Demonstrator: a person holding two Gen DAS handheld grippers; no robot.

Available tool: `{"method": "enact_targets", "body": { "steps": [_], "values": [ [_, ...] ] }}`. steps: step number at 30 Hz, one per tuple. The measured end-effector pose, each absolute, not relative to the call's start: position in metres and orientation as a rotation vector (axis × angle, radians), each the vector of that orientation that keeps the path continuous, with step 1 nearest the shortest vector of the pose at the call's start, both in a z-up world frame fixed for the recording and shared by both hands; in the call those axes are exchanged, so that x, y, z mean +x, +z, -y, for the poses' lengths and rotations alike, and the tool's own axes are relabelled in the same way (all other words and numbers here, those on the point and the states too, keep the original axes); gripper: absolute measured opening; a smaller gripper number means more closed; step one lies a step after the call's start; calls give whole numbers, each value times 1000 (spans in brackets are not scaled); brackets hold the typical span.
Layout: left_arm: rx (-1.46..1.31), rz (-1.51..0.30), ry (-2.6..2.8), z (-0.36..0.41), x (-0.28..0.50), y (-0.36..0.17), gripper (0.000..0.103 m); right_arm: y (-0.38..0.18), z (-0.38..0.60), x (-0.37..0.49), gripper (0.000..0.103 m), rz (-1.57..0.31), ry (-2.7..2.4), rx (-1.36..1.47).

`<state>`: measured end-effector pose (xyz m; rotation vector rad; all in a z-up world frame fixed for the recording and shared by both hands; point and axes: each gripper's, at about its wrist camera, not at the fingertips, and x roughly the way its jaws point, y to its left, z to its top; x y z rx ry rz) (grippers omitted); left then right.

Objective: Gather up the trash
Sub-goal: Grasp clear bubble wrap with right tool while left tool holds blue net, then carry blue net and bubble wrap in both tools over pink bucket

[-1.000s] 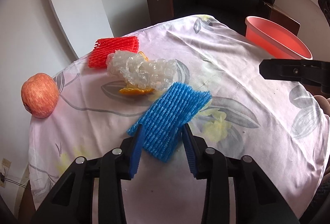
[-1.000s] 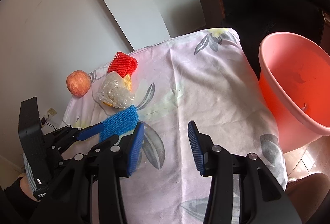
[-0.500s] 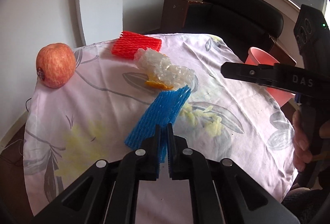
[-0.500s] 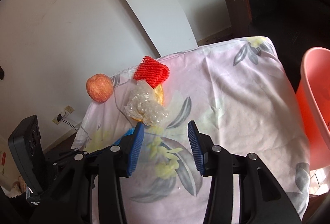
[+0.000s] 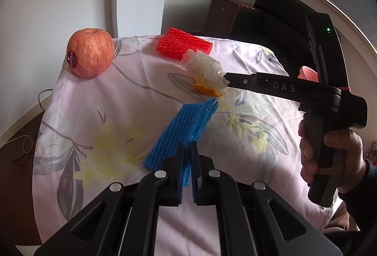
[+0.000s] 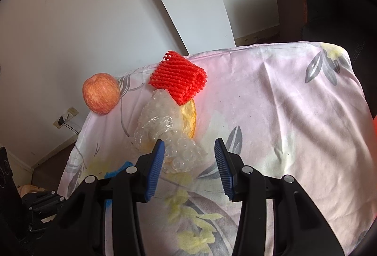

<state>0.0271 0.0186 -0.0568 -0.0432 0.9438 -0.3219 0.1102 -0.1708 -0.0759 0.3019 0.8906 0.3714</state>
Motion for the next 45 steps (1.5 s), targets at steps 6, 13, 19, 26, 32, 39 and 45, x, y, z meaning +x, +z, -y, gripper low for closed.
{"method": "enact_targets", "body": {
  "steps": [6,13,19,26,32,39,45],
  "values": [
    [-46,-959,-281,-15,29,-62,5,-72,171,105,24,-876,379,285],
    [11,-930,-243,-1,24,-59,5,-53,190,66,18,-816,349,271],
    [14,-930,-241,16,15,-61,5,-45,210,25,18,-782,274,219],
    [7,-937,-239,33,7,-68,5,-54,237,-9,18,-772,196,256],
    [-26,-930,-254,38,4,-71,5,-62,251,-22,18,-732,164,258],
    [-30,-883,-272,45,-3,-62,5,-65,260,-25,18,-694,165,272],
    [8,-818,-295,58,-10,-47,5,-64,263,-29,18,-670,187,299]
  ]
}}
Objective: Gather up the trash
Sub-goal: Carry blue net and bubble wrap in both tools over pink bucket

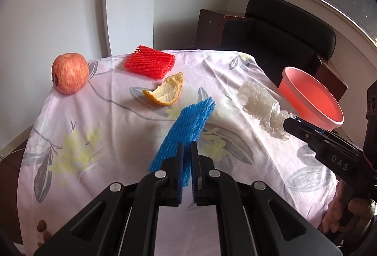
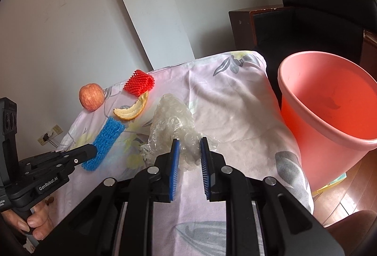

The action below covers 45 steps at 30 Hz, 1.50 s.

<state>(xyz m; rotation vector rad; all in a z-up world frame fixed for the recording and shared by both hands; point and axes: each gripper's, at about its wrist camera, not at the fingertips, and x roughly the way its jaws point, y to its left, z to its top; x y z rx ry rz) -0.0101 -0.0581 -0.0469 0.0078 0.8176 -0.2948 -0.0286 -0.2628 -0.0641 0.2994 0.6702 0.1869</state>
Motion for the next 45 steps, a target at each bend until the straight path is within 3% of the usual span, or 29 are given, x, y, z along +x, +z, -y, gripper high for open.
{"method": "enact_targets", "body": {
  "steps": [45],
  "values": [
    [147,-778,-373,159,-15,-8,5,-35,323,-74,18,-514,161,407]
  ]
}}
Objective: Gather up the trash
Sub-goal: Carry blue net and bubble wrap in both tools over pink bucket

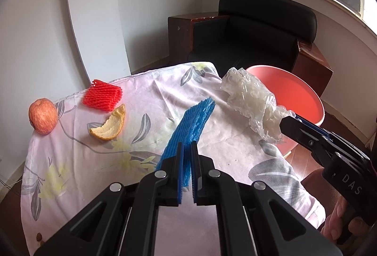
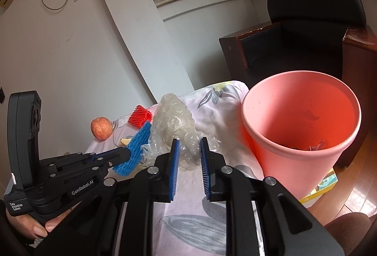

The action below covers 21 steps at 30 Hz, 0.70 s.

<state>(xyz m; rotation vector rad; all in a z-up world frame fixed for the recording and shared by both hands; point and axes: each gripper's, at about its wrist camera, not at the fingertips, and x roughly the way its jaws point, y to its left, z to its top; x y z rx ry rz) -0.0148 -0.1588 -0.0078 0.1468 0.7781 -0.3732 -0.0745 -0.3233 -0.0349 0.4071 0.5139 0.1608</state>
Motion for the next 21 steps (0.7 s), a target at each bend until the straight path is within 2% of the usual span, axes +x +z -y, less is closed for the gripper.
{"method": "enact_targets", "body": {
  "steps": [21],
  "values": [
    [170,-686,-509,217,-13,18,5,-18,384,-81,18,-425,12,453]
  ]
}}
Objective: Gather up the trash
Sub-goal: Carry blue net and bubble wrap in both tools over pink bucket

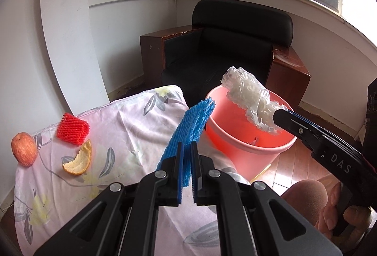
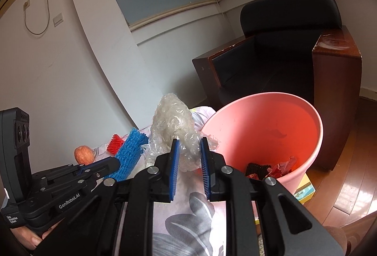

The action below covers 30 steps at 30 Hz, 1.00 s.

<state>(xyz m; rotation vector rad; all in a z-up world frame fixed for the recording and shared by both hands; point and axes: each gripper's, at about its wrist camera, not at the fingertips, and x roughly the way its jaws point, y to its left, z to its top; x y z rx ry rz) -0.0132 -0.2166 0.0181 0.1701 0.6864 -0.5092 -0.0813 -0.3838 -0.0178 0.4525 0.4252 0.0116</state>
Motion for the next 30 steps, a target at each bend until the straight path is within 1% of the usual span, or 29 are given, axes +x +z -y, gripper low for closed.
{"method": "enact_targets", "body": {
  "steps": [12,30],
  "values": [
    [193,-637,-593,253,-12,29,5,-8,424,-81,18,-385,-82,461],
    [211,-585,-697,306,-4,37,5,-17,471,-68,18,-400,-174,471]
  ]
}}
